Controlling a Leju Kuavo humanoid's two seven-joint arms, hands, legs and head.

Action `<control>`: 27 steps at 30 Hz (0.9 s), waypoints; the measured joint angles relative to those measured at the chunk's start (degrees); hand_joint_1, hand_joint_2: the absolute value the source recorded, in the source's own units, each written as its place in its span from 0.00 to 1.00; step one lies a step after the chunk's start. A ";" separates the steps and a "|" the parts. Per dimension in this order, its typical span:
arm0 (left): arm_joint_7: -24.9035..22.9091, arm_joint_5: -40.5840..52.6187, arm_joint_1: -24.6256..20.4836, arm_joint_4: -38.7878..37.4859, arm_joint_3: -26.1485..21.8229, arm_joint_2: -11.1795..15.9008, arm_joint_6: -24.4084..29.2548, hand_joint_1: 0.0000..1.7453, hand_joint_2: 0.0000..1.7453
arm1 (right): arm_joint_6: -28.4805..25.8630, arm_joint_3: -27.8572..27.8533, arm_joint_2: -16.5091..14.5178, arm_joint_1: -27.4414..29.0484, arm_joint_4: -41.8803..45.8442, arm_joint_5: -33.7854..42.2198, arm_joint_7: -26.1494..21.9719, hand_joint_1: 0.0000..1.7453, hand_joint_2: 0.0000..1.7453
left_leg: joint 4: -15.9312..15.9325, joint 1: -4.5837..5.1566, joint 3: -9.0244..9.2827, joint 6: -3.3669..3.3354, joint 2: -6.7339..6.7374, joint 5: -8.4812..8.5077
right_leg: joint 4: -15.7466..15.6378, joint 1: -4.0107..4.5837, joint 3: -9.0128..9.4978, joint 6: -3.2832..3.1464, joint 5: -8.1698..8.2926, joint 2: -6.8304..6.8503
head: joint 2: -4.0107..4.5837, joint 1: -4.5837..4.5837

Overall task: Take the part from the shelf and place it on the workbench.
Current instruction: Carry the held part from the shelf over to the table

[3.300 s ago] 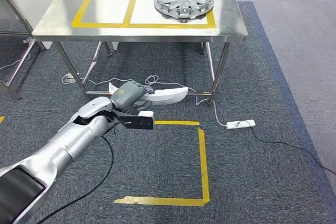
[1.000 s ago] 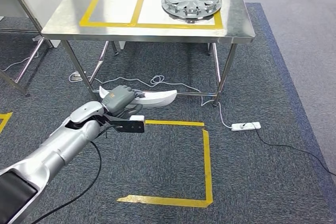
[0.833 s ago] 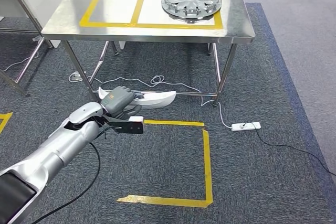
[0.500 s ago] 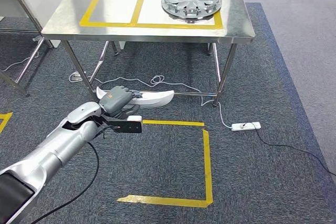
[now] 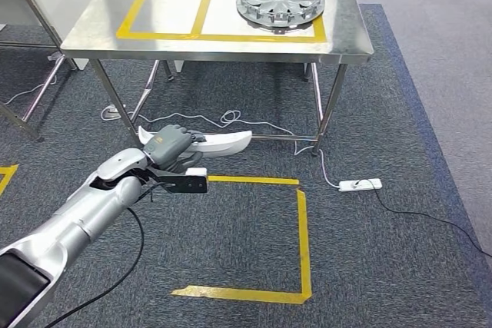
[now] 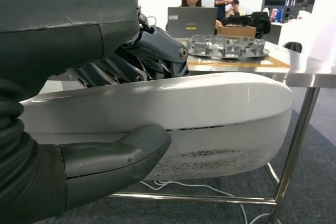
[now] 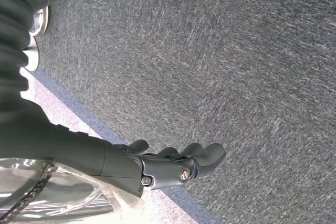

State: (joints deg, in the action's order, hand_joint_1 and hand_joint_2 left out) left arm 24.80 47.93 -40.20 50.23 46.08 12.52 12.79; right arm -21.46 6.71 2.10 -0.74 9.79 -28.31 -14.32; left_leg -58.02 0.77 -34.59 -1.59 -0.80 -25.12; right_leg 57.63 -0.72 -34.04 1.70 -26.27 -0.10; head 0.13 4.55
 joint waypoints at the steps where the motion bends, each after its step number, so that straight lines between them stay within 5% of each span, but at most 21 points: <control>1: -0.02 0.03 -0.03 0.00 -0.06 0.00 0.00 1.00 1.00 | 0.01 0.00 0.00 -0.01 0.00 0.01 0.00 0.00 1.00 | 0.00 0.00 0.00 0.00 0.00 0.00 | 0.00 0.00 0.00 0.00 0.00 0.00 | 0.00 -0.01; 15: -0.44 0.44 -0.27 -0.14 -0.61 -0.02 -0.04 1.00 1.00 | 0.02 -0.02 -0.08 -0.09 0.00 -0.02 -0.09 0.00 1.00 | -0.20 0.12 -0.06 -0.03 0.00 -0.09 | -0.04 -0.13 0.01 0.06 0.03 0.00 | 0.00 0.02; 23: -0.52 0.49 -0.45 -0.15 -0.69 -0.03 -0.02 1.00 1.00 | 0.00 -0.02 -0.22 -0.13 0.00 -0.02 -0.11 0.00 1.00 | -0.17 0.33 -0.06 -0.89 0.03 -0.09 | -0.16 -0.46 -0.03 0.74 0.11 0.00 | 0.00 0.02; 25: -0.54 0.50 -0.63 -0.15 -0.73 -0.13 -0.01 1.00 1.00 | -0.02 -0.02 -0.23 -0.17 0.00 -0.02 -0.15 0.00 1.00 | 0.56 -0.01 0.31 -1.33 0.11 0.32 | 1.42 -0.43 -0.87 1.10 -1.12 0.00 | 0.00 -0.09; 27: -0.56 0.53 -0.80 -0.17 -0.73 -0.22 0.00 1.00 1.00 | -0.03 -0.02 -0.23 -0.18 0.00 -0.03 -0.18 0.00 1.00 | 0.89 -0.19 0.48 -1.58 0.18 0.48 | 7.74 -0.44 -3.84 1.38 -4.45 0.02 | 0.00 -0.18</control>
State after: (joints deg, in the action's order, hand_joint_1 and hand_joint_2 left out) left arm 24.25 48.46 -41.00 50.06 45.35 12.31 12.79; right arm -21.49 6.69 1.87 -0.92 9.79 -28.34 -14.50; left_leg -57.13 0.58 -34.11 -3.17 -0.63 -24.64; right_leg 65.37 -1.16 -37.88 3.08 -30.72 -0.09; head 0.13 4.37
